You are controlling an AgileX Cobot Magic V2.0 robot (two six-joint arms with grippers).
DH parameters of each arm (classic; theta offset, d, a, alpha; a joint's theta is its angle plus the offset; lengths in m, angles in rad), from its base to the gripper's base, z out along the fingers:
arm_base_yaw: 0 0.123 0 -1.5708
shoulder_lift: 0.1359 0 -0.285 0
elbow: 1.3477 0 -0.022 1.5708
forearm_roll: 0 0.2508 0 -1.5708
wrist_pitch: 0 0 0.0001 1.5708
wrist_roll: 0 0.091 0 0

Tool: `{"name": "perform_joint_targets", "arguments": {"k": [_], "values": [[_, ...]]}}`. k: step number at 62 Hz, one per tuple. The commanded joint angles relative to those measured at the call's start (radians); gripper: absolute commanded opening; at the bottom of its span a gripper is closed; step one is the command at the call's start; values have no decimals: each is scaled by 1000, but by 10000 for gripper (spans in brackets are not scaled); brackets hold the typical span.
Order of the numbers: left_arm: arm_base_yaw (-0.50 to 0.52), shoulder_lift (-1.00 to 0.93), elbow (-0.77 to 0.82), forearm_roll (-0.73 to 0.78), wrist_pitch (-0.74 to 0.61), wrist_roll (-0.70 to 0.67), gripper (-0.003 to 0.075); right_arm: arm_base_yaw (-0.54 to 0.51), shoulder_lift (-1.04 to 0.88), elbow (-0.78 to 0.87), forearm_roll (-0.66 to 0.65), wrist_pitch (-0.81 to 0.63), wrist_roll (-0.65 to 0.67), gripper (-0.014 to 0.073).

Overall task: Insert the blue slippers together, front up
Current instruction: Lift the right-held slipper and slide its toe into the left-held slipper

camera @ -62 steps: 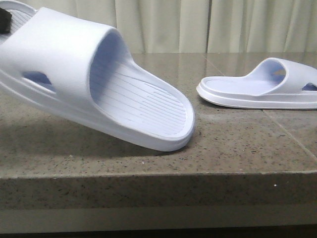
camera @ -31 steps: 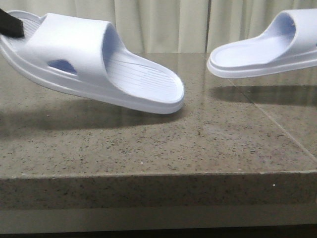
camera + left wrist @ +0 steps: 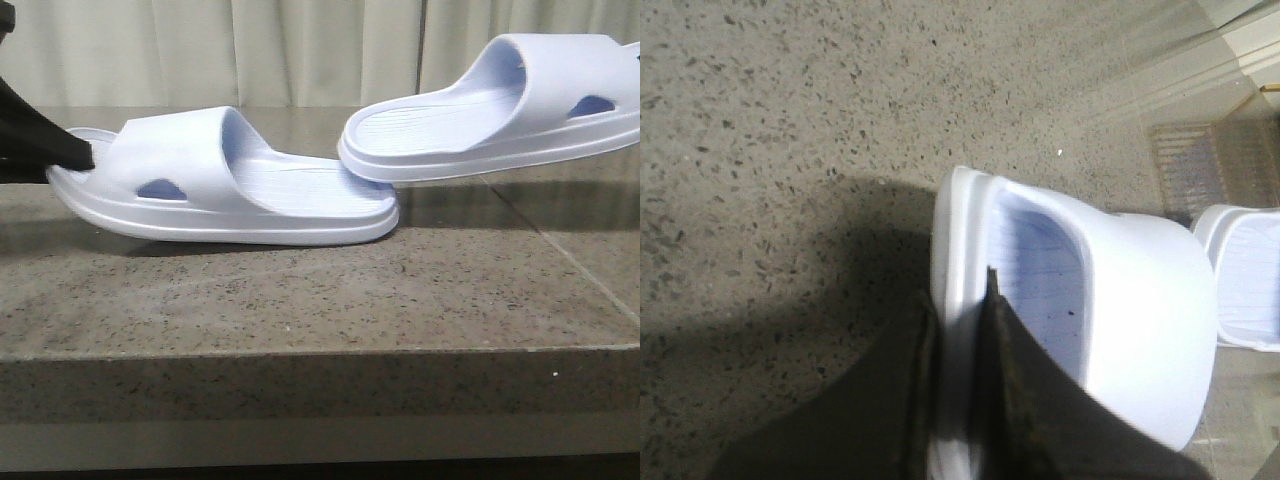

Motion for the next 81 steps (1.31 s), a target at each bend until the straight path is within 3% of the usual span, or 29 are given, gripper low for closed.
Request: {"name": "perform_joint_targets", "arguments": {"k": [1, 58, 81], "values": [[-7, -16, -28, -67, 70, 18, -20, 37, -43, -19, 86, 91, -22, -67], [-7, -16, -28, -77, 63, 31, -20, 593, -37, 24, 114, -359, 44, -67], [-7, -16, -28, -77, 63, 31, -20, 640, -35, 26, 83, -381, 43, -67]]}}
